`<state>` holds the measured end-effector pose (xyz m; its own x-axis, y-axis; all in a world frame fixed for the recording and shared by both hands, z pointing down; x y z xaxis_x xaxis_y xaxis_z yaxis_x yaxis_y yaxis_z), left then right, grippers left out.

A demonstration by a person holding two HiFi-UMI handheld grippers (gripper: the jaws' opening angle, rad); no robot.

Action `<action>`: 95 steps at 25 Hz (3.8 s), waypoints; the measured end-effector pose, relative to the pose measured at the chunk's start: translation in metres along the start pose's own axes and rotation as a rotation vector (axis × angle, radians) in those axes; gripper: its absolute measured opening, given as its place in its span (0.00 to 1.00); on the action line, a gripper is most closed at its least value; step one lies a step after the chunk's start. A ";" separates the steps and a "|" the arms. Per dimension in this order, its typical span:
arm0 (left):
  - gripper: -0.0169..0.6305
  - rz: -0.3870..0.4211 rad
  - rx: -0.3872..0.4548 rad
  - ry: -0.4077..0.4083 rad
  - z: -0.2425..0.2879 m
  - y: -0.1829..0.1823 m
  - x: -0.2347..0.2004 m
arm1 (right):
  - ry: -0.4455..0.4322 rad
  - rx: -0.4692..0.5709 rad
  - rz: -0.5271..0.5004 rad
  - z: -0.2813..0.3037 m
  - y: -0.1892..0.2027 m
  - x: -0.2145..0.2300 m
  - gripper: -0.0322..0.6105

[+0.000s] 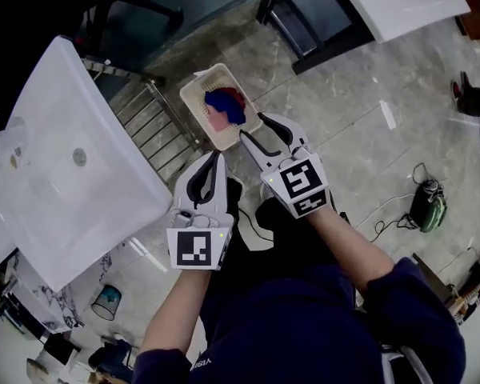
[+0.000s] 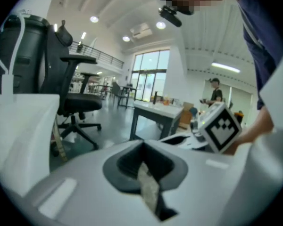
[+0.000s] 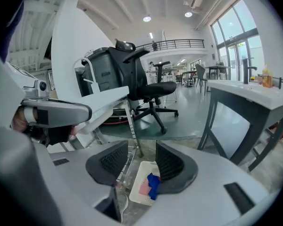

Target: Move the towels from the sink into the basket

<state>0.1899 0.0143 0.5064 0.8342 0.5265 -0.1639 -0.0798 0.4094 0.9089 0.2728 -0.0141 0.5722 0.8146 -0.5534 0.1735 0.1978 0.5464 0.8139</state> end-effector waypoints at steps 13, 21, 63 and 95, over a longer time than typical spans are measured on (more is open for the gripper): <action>0.03 0.077 0.116 -0.159 -0.129 -0.082 0.030 | -0.017 0.164 -0.074 -0.139 -0.083 -0.050 0.21; 0.03 0.141 0.191 -0.159 -0.186 -0.140 0.062 | -0.016 0.253 -0.077 -0.210 -0.123 -0.088 0.14; 0.03 0.106 0.324 -0.258 -0.454 -0.170 -0.246 | -0.153 0.364 -0.209 -0.075 -0.291 -0.443 0.06; 0.03 0.080 0.324 -0.348 -0.418 -0.192 -0.282 | -0.328 0.342 -0.245 -0.019 -0.333 -0.448 0.06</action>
<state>-0.2577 0.0988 0.2178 0.9697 0.2441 -0.0007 -0.0234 0.0958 0.9951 -0.1474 0.0643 0.2130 0.5427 -0.8366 0.0754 0.1272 0.1706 0.9771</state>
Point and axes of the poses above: the fingertips, and each gripper's own axes: z forward along the fingers, x to its right, y out of its underside, the point moved 2 cm from there along -z, backward along the fingers, and after that the axes turned 2 degrees about -y, right-handed, at the moved point
